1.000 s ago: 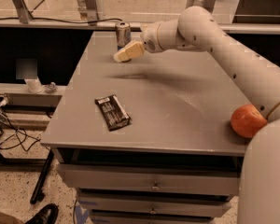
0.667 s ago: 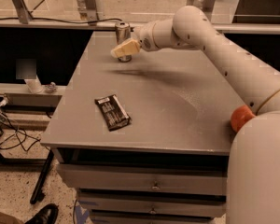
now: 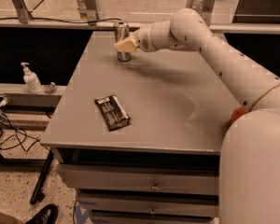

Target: Pick redbull can

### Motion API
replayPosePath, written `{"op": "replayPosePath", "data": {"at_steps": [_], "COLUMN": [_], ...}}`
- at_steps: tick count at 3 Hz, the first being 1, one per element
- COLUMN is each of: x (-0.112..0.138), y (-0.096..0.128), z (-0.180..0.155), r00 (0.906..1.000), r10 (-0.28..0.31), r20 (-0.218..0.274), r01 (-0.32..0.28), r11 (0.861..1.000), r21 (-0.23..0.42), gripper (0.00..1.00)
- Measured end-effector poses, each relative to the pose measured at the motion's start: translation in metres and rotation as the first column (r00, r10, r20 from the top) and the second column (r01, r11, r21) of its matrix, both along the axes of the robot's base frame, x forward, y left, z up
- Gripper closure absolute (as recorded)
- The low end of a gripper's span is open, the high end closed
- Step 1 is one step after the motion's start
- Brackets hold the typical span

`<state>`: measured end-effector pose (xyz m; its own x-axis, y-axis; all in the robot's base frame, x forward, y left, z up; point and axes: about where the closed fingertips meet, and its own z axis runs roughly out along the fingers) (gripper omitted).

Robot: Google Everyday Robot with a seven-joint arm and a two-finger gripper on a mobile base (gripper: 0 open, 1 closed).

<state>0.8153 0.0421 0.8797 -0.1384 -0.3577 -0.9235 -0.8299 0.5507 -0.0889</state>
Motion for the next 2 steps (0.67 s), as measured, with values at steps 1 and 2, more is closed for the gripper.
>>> {"op": "replayPosePath", "data": {"at_steps": [1, 2], "x": [0.002, -0.007], "y": [0.001, -0.007], "z": [0.004, 0.025], "r00": [1.0, 0.9993], "r10": [0.001, 0.03], "r20": [0.003, 0.021], "r01": [-0.001, -0.031], "r11": [1.0, 0.999], "r21": [0.009, 0.044], "gripper": [0.88, 1.0]}}
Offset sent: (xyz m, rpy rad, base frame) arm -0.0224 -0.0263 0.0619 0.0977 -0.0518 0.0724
